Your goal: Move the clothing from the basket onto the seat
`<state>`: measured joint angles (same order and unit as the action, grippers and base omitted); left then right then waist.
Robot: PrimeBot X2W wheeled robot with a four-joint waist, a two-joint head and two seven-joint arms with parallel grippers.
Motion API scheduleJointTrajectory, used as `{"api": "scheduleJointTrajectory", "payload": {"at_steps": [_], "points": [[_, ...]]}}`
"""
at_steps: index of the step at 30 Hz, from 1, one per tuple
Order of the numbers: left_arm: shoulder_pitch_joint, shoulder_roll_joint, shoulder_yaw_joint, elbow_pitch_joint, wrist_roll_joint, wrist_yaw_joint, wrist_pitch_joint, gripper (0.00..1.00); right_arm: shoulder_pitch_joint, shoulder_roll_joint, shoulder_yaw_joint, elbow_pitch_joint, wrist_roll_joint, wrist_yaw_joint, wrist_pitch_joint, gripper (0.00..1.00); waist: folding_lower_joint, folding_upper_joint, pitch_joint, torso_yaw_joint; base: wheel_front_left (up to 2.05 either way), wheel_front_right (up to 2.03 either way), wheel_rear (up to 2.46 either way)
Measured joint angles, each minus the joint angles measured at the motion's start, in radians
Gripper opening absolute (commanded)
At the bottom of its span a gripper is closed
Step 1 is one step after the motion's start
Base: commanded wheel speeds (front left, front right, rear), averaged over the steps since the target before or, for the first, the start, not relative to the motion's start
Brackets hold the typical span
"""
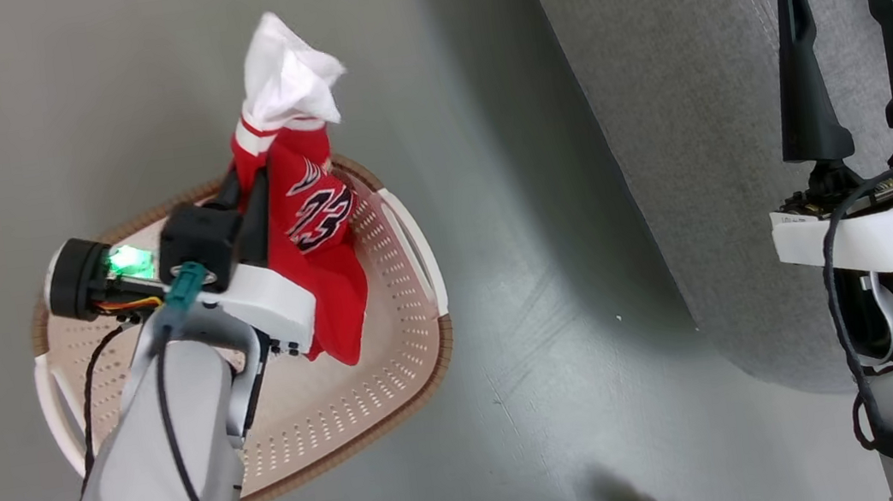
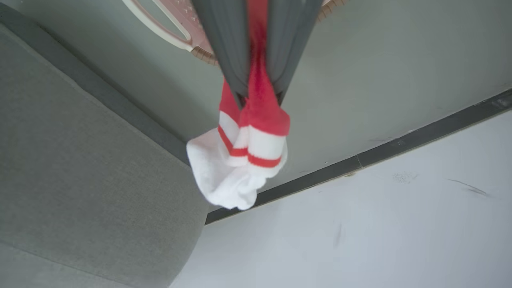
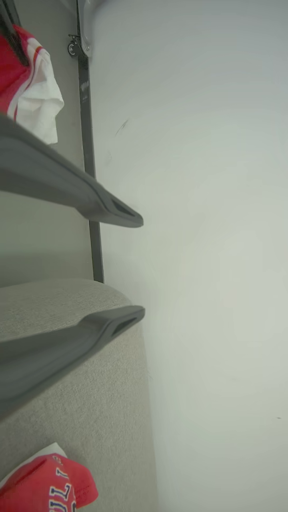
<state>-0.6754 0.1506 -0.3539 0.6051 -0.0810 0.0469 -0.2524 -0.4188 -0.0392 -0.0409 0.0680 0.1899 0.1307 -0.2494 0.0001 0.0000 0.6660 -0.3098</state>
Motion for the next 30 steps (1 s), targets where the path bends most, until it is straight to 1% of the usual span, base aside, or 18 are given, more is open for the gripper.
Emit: {"api": "scheduleJointTrajectory", "payload": {"at_steps": [6,15,30], "points": [[0.026,0.005,0.044,-0.097,-0.030,0.017,0.000,0.00,-0.004,-0.001,-0.002,0.008,-0.025,0.000,0.000,1.00,0.0000,0.0000,-0.044,0.026,0.00,0.00,0.00],[0.075,0.022,0.098,-0.229,-0.040,0.041,0.000,0.00,-0.014,-0.004,-0.007,0.040,-0.069,0.000,0.000,1.00,0.0000,0.0000,-0.123,0.069,0.00,0.00,0.00],[0.216,0.030,0.177,-0.365,-0.084,0.059,0.000,0.00,-0.008,-0.047,0.032,0.121,-0.099,0.000,0.000,1.00,0.0000,0.0000,-0.278,0.144,0.00,0.00,0.00]]}}
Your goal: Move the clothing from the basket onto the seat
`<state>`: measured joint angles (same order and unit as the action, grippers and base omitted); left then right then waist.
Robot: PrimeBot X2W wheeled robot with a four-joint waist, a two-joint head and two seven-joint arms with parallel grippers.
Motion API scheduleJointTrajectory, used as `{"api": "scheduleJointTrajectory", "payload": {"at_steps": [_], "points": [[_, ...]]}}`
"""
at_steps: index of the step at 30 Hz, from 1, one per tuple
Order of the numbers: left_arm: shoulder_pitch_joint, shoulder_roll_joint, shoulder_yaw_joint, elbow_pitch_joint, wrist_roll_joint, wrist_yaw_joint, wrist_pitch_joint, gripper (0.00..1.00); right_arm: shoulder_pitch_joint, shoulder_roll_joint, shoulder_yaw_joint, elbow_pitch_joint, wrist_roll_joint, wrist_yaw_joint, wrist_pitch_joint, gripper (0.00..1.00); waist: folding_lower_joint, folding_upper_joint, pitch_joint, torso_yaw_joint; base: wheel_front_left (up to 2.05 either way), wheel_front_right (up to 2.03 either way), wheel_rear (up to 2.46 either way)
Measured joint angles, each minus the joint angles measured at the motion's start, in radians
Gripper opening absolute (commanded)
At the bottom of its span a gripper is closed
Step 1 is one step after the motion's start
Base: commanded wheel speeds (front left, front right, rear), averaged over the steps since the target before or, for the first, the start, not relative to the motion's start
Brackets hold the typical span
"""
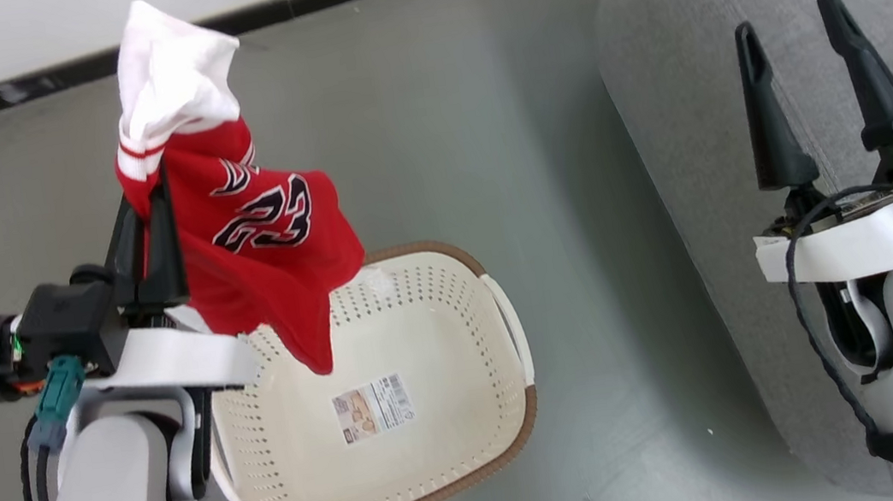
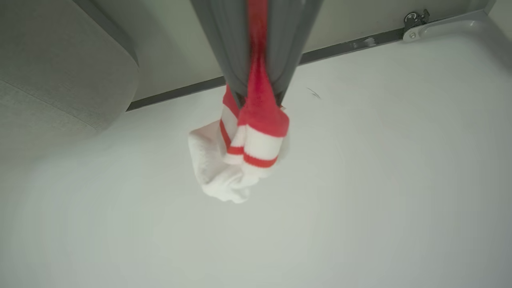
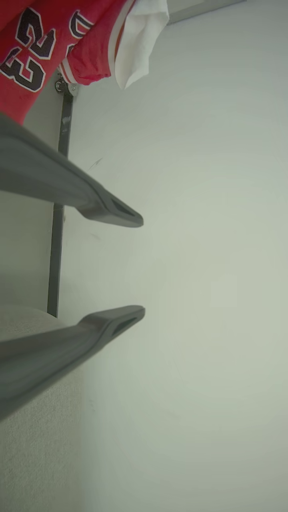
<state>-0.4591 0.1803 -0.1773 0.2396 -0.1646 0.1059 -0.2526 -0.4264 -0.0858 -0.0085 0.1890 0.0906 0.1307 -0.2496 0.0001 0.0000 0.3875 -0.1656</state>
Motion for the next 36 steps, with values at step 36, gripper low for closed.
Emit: {"api": "scheduleJointTrajectory", "payload": {"at_steps": [36], "points": [[0.160,0.009,-0.073,-0.101,-0.018,-0.119,0.000,0.00,0.187,-0.097,0.229,0.134,0.001,0.000,0.050,1.00,0.0000,0.0000,-0.361,0.149,0.00,0.00,0.00]]}}
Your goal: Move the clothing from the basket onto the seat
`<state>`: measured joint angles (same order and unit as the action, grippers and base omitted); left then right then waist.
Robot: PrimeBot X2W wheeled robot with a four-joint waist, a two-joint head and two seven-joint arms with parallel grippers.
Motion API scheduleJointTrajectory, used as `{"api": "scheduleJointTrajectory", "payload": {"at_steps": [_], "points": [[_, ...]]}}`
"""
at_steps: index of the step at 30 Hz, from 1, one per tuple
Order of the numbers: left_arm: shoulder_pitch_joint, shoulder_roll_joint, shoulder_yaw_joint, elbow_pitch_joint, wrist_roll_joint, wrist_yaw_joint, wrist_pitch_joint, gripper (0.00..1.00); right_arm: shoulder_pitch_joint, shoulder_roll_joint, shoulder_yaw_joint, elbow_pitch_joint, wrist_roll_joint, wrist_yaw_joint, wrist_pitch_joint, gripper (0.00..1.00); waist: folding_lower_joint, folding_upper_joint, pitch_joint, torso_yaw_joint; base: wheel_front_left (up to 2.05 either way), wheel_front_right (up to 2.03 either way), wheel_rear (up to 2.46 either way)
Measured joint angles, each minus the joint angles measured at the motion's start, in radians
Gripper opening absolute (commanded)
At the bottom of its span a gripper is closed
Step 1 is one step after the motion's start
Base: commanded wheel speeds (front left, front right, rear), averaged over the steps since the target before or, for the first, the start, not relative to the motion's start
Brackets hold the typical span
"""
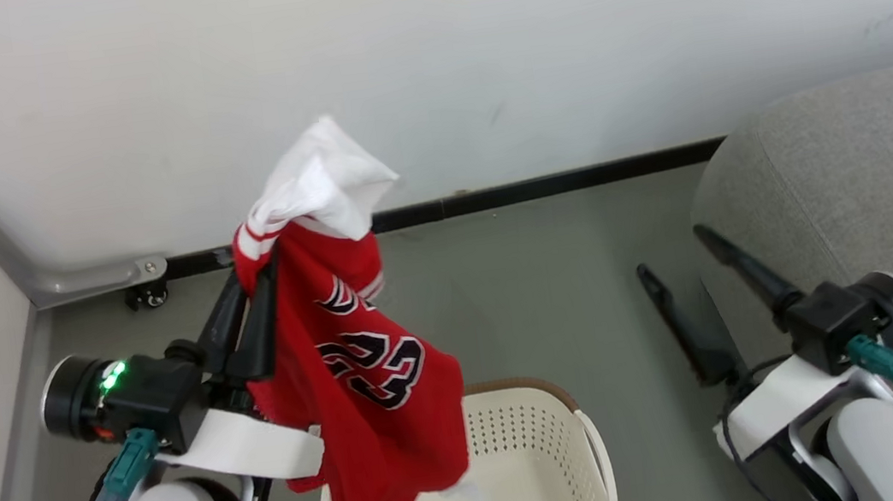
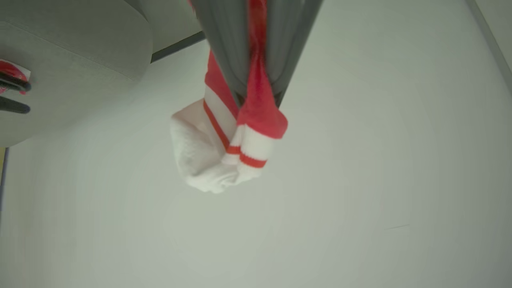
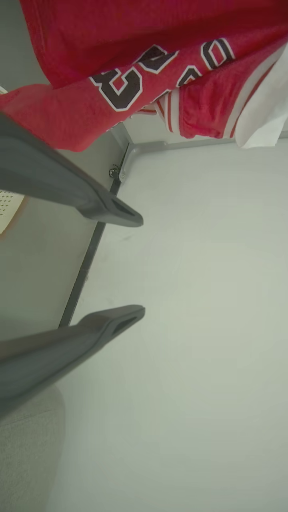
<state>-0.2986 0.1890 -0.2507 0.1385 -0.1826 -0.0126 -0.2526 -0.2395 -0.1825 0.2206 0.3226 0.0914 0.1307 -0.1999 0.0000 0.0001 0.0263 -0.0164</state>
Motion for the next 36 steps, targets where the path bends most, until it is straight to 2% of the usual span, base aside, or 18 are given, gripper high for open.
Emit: {"api": "scheduleJointTrajectory", "payload": {"at_steps": [5,11,20,29,36], "points": [[-0.050,-0.008,-0.034,-0.003,-0.009,-0.046,0.002,0.00,0.010,-0.043,0.122,0.008,0.074,0.000,0.043,1.00,0.0000,0.0000,-0.041,0.014,0.00,0.00,0.00],[-0.082,-0.021,-0.069,-0.009,-0.011,-0.068,0.025,0.00,0.015,-0.085,0.228,0.014,0.176,0.000,0.074,1.00,0.0000,0.0000,-0.072,0.022,0.00,0.00,0.00],[-0.117,-0.035,-0.099,-0.009,-0.035,-0.084,0.057,0.00,-0.013,-0.124,0.398,0.008,0.332,0.000,0.096,1.00,0.0000,0.0000,-0.097,0.020,0.00,0.00,0.00],[-0.152,-0.047,-0.140,-0.012,-0.043,-0.094,0.085,0.00,-0.101,-0.170,0.494,0.007,0.415,0.000,0.112,1.00,0.0000,0.0000,-0.094,0.023,0.00,0.00,0.00],[-0.180,-0.060,-0.176,-0.017,-0.042,-0.095,0.100,0.00,-0.154,-0.176,0.586,0.018,0.503,0.000,0.113,1.00,0.0000,0.0000,-0.088,0.037,0.00,0.00,0.00]]}}
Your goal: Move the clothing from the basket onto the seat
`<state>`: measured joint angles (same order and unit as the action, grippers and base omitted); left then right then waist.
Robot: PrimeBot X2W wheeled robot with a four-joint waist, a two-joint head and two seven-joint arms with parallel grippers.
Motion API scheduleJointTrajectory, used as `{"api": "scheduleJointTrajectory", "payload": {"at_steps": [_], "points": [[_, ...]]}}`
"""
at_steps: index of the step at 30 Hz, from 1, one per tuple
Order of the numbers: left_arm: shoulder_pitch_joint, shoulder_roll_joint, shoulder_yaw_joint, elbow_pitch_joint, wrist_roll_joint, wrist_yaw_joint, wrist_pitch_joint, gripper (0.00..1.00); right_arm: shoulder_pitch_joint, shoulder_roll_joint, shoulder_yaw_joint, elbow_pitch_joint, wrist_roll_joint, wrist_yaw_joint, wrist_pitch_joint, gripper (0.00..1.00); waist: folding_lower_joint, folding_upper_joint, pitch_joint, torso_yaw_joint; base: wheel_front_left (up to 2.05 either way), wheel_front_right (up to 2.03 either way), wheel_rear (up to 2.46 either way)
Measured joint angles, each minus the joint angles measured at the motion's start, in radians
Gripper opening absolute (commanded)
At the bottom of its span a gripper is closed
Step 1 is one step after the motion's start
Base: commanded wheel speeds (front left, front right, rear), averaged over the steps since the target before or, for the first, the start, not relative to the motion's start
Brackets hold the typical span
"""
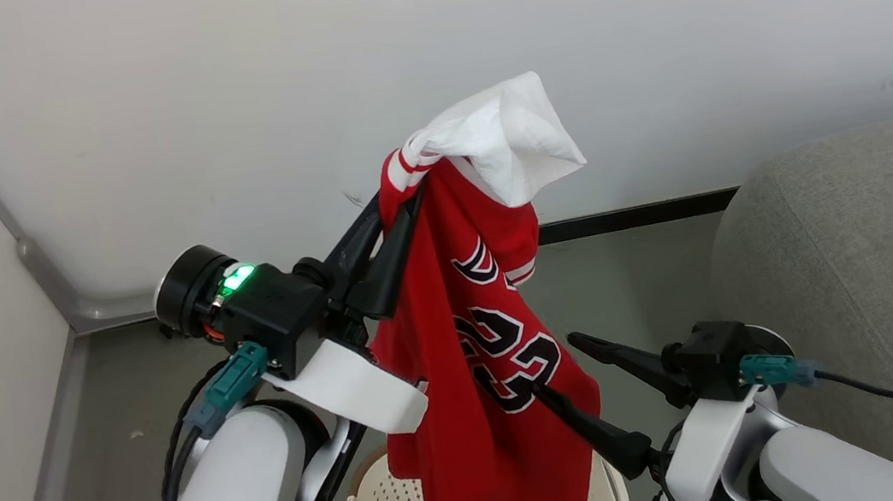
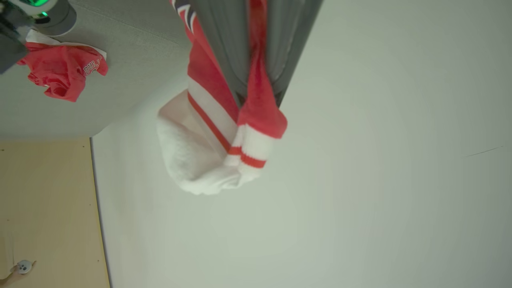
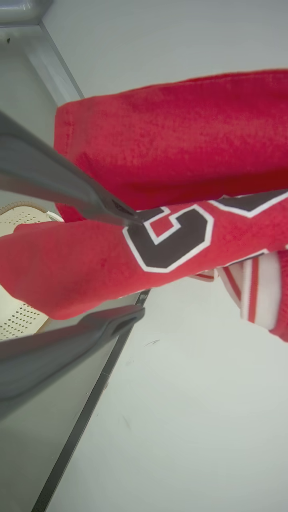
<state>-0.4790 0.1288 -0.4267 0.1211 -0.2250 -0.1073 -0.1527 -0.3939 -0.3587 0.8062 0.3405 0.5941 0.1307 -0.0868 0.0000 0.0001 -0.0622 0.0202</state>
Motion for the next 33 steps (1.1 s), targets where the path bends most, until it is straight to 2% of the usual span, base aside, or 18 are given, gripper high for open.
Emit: {"api": "scheduleJointTrajectory", "payload": {"at_steps": [17,25,26,28,29,30,33], "points": [[-0.044,-0.030,-0.081,-0.016,-0.011,-0.012,0.022,0.00,-0.144,-0.030,0.183,0.061,0.154,0.000,0.007,1.00,0.0000,0.0000,0.006,0.052,0.00,0.00,0.00],[-0.061,-0.038,-0.101,-0.015,-0.028,-0.016,0.025,0.00,-0.225,-0.033,0.272,0.097,0.171,0.000,0.006,1.00,0.0000,0.0000,0.008,0.075,0.00,0.00,0.00],[-0.061,-0.039,-0.103,-0.013,-0.029,-0.016,0.025,0.00,-0.230,-0.033,0.283,0.101,0.171,0.000,0.005,0.49,0.0000,0.0000,0.008,0.077,0.00,0.00,0.00],[-0.061,-0.040,-0.103,-0.009,-0.030,-0.016,0.025,0.00,-0.238,-0.032,0.305,0.110,0.172,0.000,-0.003,0.27,0.0000,0.0000,0.009,0.081,0.00,0.00,0.00],[-0.061,-0.040,-0.102,-0.005,-0.031,-0.016,0.025,0.00,-0.242,-0.032,0.315,0.113,0.172,0.000,-0.012,0.05,0.0000,0.0000,0.009,0.083,0.00,0.00,0.00],[-0.061,-0.040,-0.101,-0.001,-0.036,-0.016,0.025,0.00,-0.243,-0.033,0.324,0.114,0.174,0.000,-0.020,0.00,0.0000,0.0000,0.010,0.084,0.00,0.00,0.00],[-0.061,-0.036,-0.091,0.016,-0.048,-0.016,0.025,0.00,-0.245,-0.033,0.346,0.116,0.187,0.000,-0.045,0.00,0.0000,0.0000,0.010,0.083,0.00,0.00,0.00]]}}
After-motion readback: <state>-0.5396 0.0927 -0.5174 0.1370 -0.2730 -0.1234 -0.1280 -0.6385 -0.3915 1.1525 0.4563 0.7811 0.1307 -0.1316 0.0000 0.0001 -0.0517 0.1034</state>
